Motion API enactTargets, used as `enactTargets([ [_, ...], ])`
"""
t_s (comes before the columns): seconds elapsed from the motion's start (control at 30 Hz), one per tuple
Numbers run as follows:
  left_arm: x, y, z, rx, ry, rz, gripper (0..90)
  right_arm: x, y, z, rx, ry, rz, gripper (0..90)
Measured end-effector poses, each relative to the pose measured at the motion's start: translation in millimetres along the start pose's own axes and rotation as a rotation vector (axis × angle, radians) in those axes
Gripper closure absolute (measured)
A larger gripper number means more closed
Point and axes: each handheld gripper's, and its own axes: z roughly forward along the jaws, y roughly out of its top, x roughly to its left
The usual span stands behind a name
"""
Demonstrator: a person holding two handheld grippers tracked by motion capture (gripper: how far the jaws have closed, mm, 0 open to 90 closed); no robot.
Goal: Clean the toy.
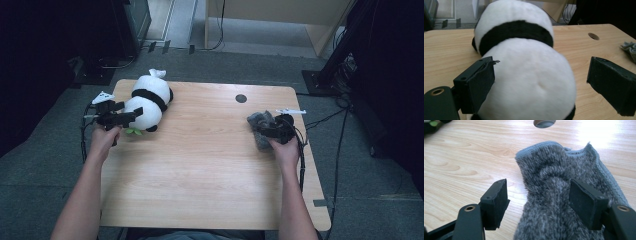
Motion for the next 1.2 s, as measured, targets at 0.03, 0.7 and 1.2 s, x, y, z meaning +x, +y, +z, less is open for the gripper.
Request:
enactTargets([
  [0.03, -1.5, 0.8, -0.6, 0.002, -0.011, -0.003, 7.7, 1.4, 0.4, -1.3, -0.001, 0.001, -0.003, 31.9],
  [0.7, -89.2, -1.7, 21.4, 0.103, -0.139, 0.208, 7.9, 56.0, -7.1, -20.8, -0.038, 0.095, -0.118, 33.7],
  [1.2, -143.2, -33.1, 45.7, 0.155, -0.206, 0.253, 13.5, 104.5, -31.8, -9.0, -0.008, 0.168, -0.202, 34.3],
])
